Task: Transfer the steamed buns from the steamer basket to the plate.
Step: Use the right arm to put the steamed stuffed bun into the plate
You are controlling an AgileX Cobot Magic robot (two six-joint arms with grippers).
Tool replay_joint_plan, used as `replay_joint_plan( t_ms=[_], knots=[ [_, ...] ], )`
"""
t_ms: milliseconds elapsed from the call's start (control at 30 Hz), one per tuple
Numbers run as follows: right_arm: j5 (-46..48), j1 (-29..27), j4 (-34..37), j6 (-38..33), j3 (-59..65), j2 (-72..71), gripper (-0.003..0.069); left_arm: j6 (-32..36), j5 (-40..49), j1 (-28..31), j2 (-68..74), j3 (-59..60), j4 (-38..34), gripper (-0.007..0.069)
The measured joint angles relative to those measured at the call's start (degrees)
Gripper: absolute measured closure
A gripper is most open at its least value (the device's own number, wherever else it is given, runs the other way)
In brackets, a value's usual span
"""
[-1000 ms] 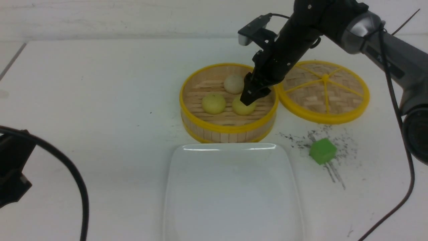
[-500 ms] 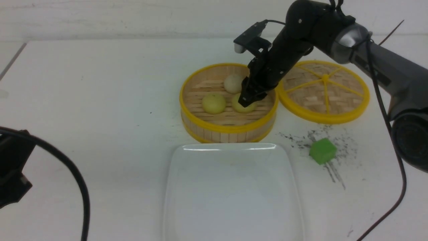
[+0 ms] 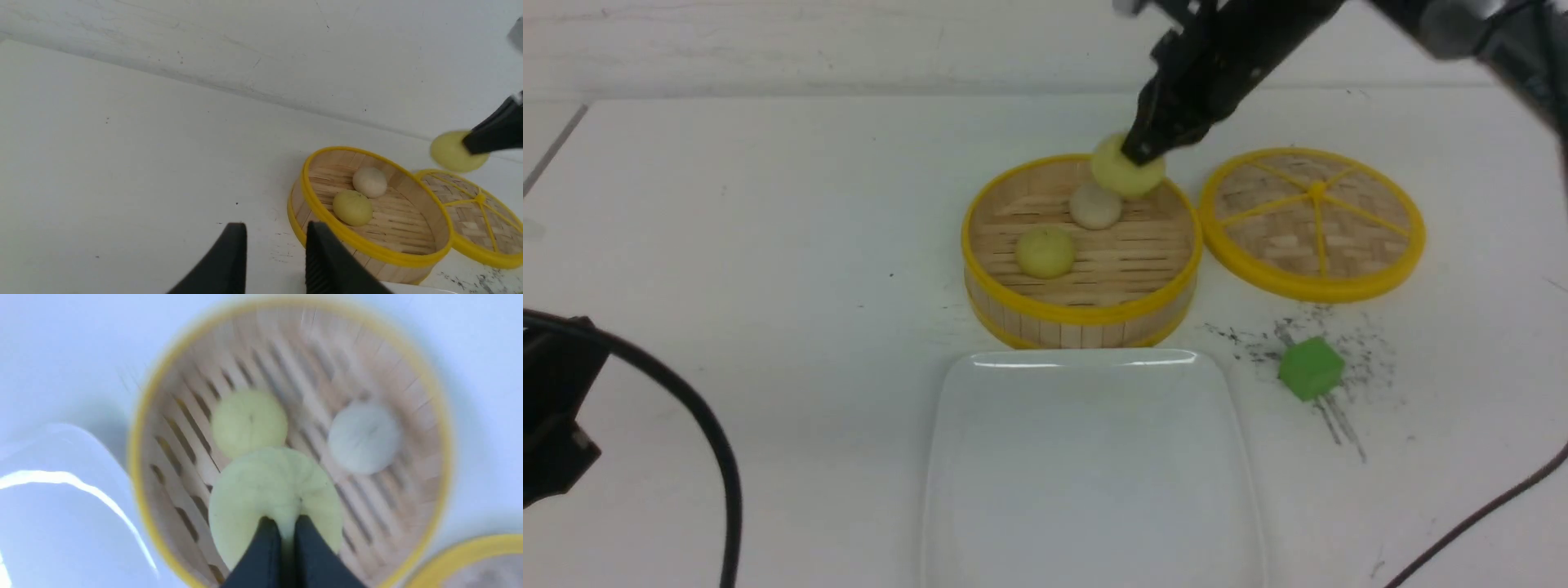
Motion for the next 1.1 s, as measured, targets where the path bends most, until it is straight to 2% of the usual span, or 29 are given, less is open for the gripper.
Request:
replay_joint_plan(
  t_ms=[167,367,533,600,667,833,933,967,1000,1100],
  knots=[
    [0.74,0.00,0.33,3.30,-0.40,-9.14,0.0643,0.00,-1.16,0.00,0.00,0.00,0.00,0.0385],
    [0.79,0.00,0.27,9.23,4.15,-11.78,0.0641,0.00,-2.58,0.00,0.00,0.00,0.00,0.0385],
    [0.73,0.11,0.75,10.55,21.85,-19.07,0.0641,0.00,-2.58,0.00,0.00,0.00,0.00,0.0385],
    [0.73,0.15,1.56,10.48,25.31,-21.51,0.0641,0.00,-2.60,0.00,0.00,0.00,0.00,0.0385],
    [0.68,0.70,3.76,8.11,35.12,-26.88,0.0641,0.00,-2.94,0.00,0.00,0.00,0.00,0.0385],
    [-1.07,1.51,9.29,2.62,49.54,-29.79,0.0641,0.00,-2.95,0.00,0.00,0.00,0.00,0.0385],
    [-8.61,2.39,10.34,-1.57,61.04,-29.52,0.0641,0.00,-2.95,0.00,0.00,0.00,0.00,0.0385],
    [-15.18,2.81,11.08,-4.73,66.84,-29.44,0.0641,0.00,-2.90,0.00,0.00,0.00,0.00,0.0385],
    [-15.18,2.85,11.26,-5.13,67.38,-29.44,0.0641,0.00,-2.90,0.00,0.00,0.00,0.00,0.0385],
    [-24.51,2.98,15.85,-12.52,73.20,-29.44,0.0641,0.00,-2.84,0.00,0.00,0.00,0.00,0.0385]
  ],
)
